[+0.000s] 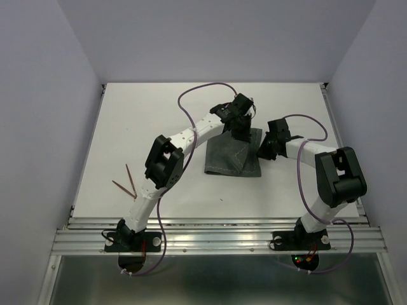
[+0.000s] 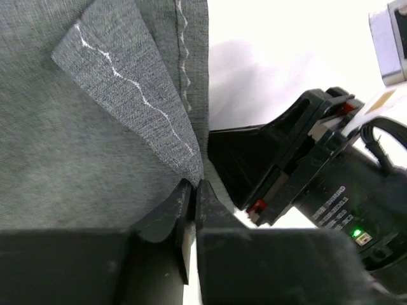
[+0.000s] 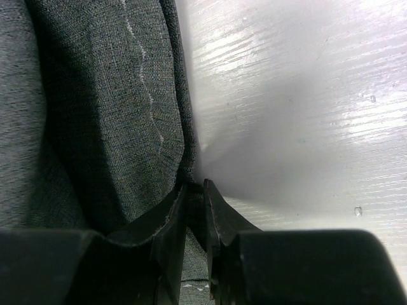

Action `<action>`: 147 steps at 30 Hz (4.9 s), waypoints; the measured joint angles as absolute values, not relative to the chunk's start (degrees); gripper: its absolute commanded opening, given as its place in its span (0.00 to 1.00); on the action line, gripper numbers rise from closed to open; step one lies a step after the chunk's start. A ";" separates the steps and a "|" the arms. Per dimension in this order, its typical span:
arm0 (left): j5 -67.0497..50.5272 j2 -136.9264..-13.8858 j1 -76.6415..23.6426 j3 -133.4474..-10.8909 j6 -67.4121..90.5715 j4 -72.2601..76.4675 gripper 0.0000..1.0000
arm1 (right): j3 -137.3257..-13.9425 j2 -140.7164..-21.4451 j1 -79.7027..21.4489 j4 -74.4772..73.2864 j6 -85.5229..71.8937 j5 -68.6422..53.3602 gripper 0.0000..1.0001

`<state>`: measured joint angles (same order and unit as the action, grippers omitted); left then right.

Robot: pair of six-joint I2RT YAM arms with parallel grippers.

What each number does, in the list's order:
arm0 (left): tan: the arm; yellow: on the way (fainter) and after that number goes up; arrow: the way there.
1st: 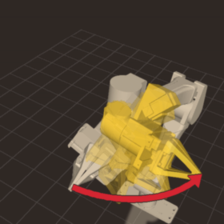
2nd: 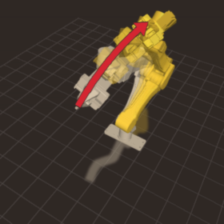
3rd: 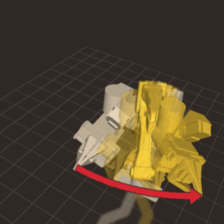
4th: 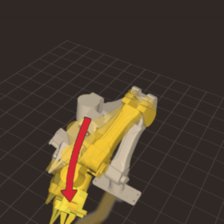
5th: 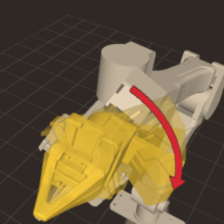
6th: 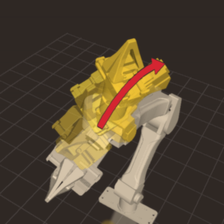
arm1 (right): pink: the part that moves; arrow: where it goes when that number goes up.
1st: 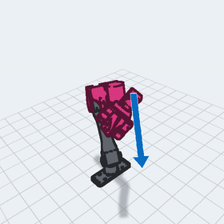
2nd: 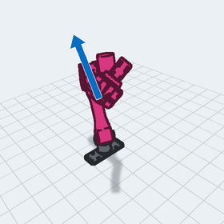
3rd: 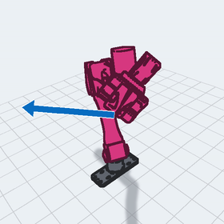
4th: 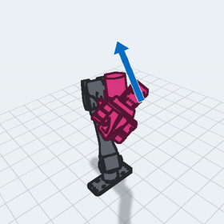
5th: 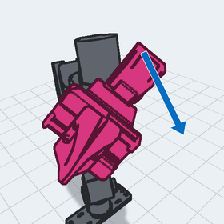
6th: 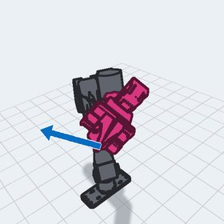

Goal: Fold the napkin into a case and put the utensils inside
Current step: Fold the rectangle-folded napkin at the center of the board, then smooth out the square-folded napkin at the center of the board.

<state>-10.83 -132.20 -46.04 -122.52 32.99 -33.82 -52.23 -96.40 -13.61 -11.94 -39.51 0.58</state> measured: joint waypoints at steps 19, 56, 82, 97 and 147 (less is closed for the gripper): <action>-6.70 -128.64 -46.13 -120.49 29.10 -35.27 0.58 | -49.41 -90.45 -13.76 -19.09 -37.43 10.41 0.29; -12.14 -108.03 -34.89 -70.17 30.37 -15.81 0.47 | -85.73 -115.52 -28.47 -29.19 -27.57 11.84 0.26; -13.39 -105.23 -34.89 -67.09 30.48 -13.61 0.47 | -87.18 -116.03 -18.09 -29.23 -26.55 18.00 0.24; -13.56 -105.23 -34.92 -67.09 30.41 -13.50 0.47 | -84.60 -107.37 -17.72 -28.71 -28.14 19.66 0.22; -12.12 -104.99 -36.91 -72.51 28.42 -17.89 0.49 | -49.25 -82.78 -17.26 -29.58 -34.98 3.95 0.42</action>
